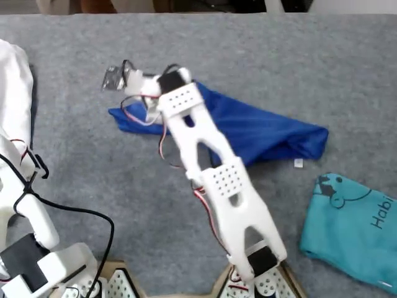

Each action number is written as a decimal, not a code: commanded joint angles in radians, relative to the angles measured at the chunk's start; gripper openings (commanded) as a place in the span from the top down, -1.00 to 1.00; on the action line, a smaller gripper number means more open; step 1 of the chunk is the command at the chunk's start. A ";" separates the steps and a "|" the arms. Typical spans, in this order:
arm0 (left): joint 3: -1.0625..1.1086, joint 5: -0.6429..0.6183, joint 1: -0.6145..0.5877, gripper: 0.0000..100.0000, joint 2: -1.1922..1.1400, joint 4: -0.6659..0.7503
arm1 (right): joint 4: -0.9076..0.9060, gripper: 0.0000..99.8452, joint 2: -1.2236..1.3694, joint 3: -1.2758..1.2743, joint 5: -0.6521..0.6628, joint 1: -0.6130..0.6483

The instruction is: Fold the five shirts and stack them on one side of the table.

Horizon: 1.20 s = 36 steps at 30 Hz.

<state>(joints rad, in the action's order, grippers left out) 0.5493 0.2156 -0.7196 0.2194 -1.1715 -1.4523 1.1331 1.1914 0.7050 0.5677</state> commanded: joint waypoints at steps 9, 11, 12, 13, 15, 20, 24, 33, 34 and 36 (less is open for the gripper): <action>0.002 -0.006 0.011 0.70 0.038 0.011 | 0.008 0.98 0.005 0.004 -0.006 -0.041; 0.002 -0.006 0.011 0.70 0.038 0.011 | -0.012 0.99 -0.019 0.004 -0.006 -0.068; 0.002 -0.005 0.011 0.70 0.038 0.011 | -0.032 0.99 -0.038 0.004 -0.006 -0.085; 0.002 -0.005 0.011 0.70 0.038 0.011 | -0.052 0.99 -0.058 0.004 -0.006 -0.102; 0.002 -0.005 0.011 0.70 0.038 0.011 | -0.089 0.99 -0.101 0.004 -0.005 -0.143; 0.002 -0.005 0.011 0.70 0.038 0.011 | -0.167 0.99 -0.205 0.004 0.000 -0.260; 0.002 -0.005 0.011 0.70 0.038 0.011 | -0.267 0.99 -0.239 -0.002 0.006 -0.380; 0.000 -0.006 0.130 0.70 0.038 0.009 | -0.333 0.99 -0.217 -0.119 0.044 -0.650; -0.003 -0.008 0.164 0.70 0.038 0.009 | -0.334 0.99 -0.229 -0.166 0.044 -0.668; -0.009 -0.049 0.244 0.70 0.038 0.015 | -0.333 0.99 -0.269 -0.272 0.046 -0.708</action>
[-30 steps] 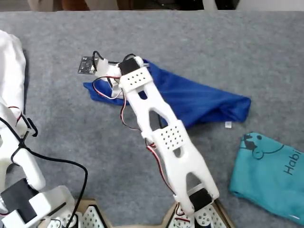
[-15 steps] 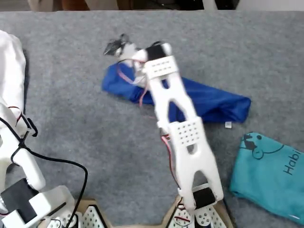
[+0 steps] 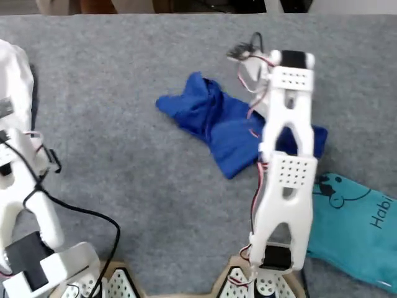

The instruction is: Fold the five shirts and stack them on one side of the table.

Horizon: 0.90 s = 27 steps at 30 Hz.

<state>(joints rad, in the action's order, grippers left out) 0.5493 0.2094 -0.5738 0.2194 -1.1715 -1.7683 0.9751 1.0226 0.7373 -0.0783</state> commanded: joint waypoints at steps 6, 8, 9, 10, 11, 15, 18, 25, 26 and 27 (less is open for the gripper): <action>-0.074 -0.184 0.411 0.70 0.015 0.097 | 0.038 0.99 -0.274 -0.351 0.043 -0.159; -0.107 -0.236 0.491 0.70 -0.005 0.160 | 0.069 0.99 -0.325 -0.386 0.041 -0.157; -0.126 -0.262 0.523 0.70 -0.022 0.176 | 0.080 0.99 -0.344 -0.403 0.041 -0.147; -0.150 -0.284 0.559 0.70 -0.042 0.183 | 0.081 0.98 -0.357 -0.410 0.041 -0.122; -0.181 -0.298 0.592 0.70 -0.067 0.180 | 0.077 0.98 -0.361 -0.418 0.041 -0.101; -0.284 -0.348 0.701 0.70 -0.168 0.141 | 0.078 0.92 -0.367 -0.444 0.015 -0.056; -0.348 -0.391 0.753 0.70 -0.240 0.124 | 0.077 0.69 -0.371 -0.432 0.018 -0.041; -0.532 -0.516 0.862 0.60 -0.415 0.144 | 0.089 0.32 -0.344 -0.409 0.018 0.044; -0.565 -0.539 0.872 0.56 -0.441 0.144 | 0.098 0.32 -0.326 -0.412 0.017 0.047; -0.600 -0.563 0.878 0.54 -0.467 0.144 | 0.110 0.32 -0.303 -0.415 0.014 0.048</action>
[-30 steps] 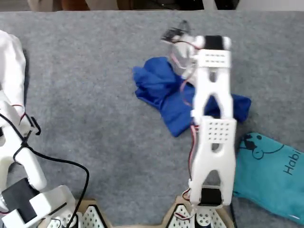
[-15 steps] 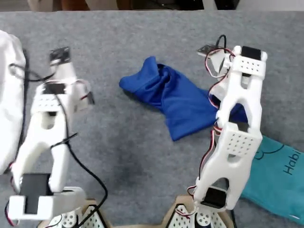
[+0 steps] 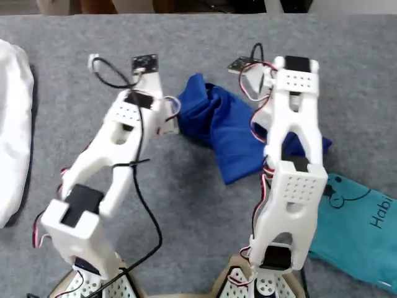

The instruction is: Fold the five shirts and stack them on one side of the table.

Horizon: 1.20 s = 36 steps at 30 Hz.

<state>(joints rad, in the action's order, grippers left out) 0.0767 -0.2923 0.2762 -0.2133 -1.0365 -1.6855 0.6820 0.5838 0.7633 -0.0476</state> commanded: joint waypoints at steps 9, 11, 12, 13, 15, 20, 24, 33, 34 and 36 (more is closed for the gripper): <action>-0.334 -0.170 0.074 0.57 -0.228 0.002 | 0.063 0.97 0.142 0.027 -0.057 0.019; -0.345 -0.170 0.075 0.71 -0.251 0.003 | 0.060 0.97 0.142 0.027 -0.072 0.018; -0.361 -0.164 0.071 0.79 -0.262 0.003 | 0.060 0.99 0.142 0.025 -0.075 0.019; -0.377 -0.163 0.068 0.85 -0.272 0.003 | 0.060 0.99 0.142 0.025 -0.077 0.025; -0.404 -0.163 0.046 0.91 -0.275 0.002 | 0.052 0.99 0.142 0.028 -0.077 0.042; -0.597 -0.149 -0.032 0.92 -0.268 -0.075 | -0.025 0.99 0.142 0.073 -0.077 0.154; -0.885 -0.094 -0.083 0.96 -0.265 -0.247 | -0.052 0.99 0.142 0.176 -0.118 0.231; -1.482 -0.018 -0.147 0.96 -0.255 -0.503 | -0.095 0.99 0.071 0.426 -0.221 0.395; -1.530 -0.008 -0.144 0.96 -0.255 -0.519 | -0.095 0.99 0.048 0.432 -0.244 0.406; -1.596 -0.003 -0.143 0.96 -0.255 -0.542 | -0.095 0.99 -0.001 0.433 -0.301 0.404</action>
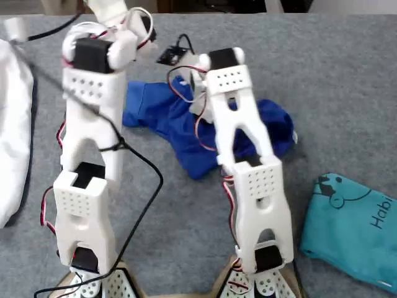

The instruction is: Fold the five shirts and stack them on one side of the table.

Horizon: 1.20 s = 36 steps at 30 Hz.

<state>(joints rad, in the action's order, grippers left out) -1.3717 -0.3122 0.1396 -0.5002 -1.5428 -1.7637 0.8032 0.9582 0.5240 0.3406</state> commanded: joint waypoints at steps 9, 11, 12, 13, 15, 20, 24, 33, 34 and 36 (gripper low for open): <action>-0.124 0.014 -0.052 0.96 0.002 -0.218 | -0.017 0.99 -0.254 0.056 -0.138 -0.283; -0.046 0.012 -0.049 0.96 -0.024 -0.216 | -0.018 0.99 -0.291 0.056 -0.138 -0.344; -0.008 0.009 -0.048 0.96 -0.041 -0.216 | -0.020 0.99 -0.306 0.054 -0.138 -0.371; 0.032 -0.009 -0.040 0.95 -0.064 -0.216 | -0.020 0.99 -0.318 0.048 -0.137 -0.392; 0.110 -0.049 -0.002 0.93 -0.133 -0.201 | -0.018 0.99 -0.321 -0.004 -0.120 -0.424; 0.158 -0.091 0.123 0.61 -0.306 -0.140 | 0.034 0.99 -0.321 -0.193 -0.095 -0.438; 0.155 -0.230 0.166 0.44 -0.415 -0.052 | 0.138 0.99 -0.323 -0.292 -0.089 -0.458; 0.153 -0.256 0.181 0.48 -0.625 0.107 | 0.334 0.99 -0.328 -0.541 -0.126 -0.455; 0.153 -0.256 0.181 0.54 -0.631 0.109 | 0.341 0.99 -0.328 -0.552 -0.126 -0.455; 0.153 -0.256 0.178 0.74 -0.636 0.107 | 0.341 0.99 -0.329 -0.558 -0.126 -0.455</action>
<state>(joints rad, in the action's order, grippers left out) -1.2060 -0.5577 0.3115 -1.1477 -1.4523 -1.4400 0.5516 0.4089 0.4058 -0.1013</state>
